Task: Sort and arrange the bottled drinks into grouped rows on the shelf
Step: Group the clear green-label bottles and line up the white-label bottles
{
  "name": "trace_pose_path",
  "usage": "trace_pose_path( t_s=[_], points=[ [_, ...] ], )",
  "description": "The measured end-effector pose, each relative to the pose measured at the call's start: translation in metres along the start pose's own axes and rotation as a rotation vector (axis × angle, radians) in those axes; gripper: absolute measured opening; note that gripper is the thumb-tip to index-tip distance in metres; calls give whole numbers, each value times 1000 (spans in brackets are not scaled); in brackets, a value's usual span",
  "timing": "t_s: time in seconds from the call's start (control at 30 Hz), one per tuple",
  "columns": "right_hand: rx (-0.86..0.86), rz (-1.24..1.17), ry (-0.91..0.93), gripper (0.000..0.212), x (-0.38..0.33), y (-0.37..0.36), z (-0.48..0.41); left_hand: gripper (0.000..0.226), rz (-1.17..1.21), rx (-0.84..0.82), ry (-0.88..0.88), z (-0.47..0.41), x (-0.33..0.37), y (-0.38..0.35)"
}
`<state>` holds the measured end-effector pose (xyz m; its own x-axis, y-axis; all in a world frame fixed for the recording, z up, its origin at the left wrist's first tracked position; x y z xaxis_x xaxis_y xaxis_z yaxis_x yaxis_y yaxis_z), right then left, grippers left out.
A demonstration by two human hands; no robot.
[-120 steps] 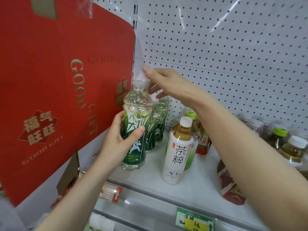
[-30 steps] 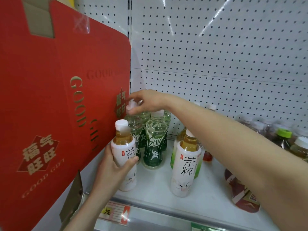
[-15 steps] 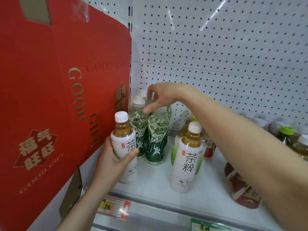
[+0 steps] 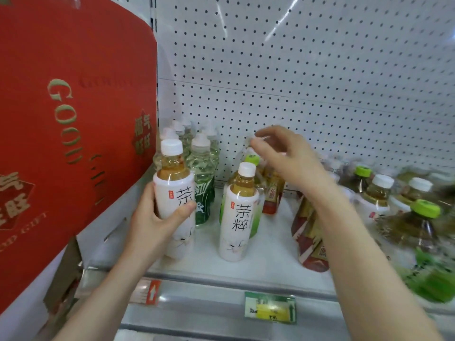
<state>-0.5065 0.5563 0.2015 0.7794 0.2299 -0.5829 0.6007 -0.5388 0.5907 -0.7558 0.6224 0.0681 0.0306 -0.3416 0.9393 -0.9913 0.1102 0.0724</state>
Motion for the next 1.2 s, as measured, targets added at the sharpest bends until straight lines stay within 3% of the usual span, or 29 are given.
trace_pose_path(
  t_s=[0.07,0.17,0.37,0.5,0.63,0.8,1.2],
  points=[
    [-56,8,-43,54,15,-39,37,55,13,-11,-10,2,2,-9],
    [-16,23,-28,43,24,-73,62,55,26,-55,-18,5,2,-24],
    [0,-35,-37,35,30,-46,74,69,28,-141,-6,12,-7,-46],
    [9,-59,-116,45,43,-30,84,63,10,-165,12,14,-17,-61],
    [40,90,-139,52,48,-34,93,63,-12,-181,18,15,-25,-72],
    [70,166,-159,59,53,-41,97,63,-62,-109,-2,9,-30,-57],
    [-14,21,-52,61,12,-109,67,72,-123,-22,-28,-9,-33,-17]
  ],
)
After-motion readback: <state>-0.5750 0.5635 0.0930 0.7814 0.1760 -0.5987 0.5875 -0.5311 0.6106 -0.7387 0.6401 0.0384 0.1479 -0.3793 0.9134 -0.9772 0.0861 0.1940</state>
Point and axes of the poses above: each hand's wrist, its own z-axis away from the middle knuckle, its own y-axis out of the back of the hand, x = y × z, the point moved 10 cm from there along -z, towards the middle knuckle, and after that the axes turned 4 degrees about y, right-handed, at the moved point
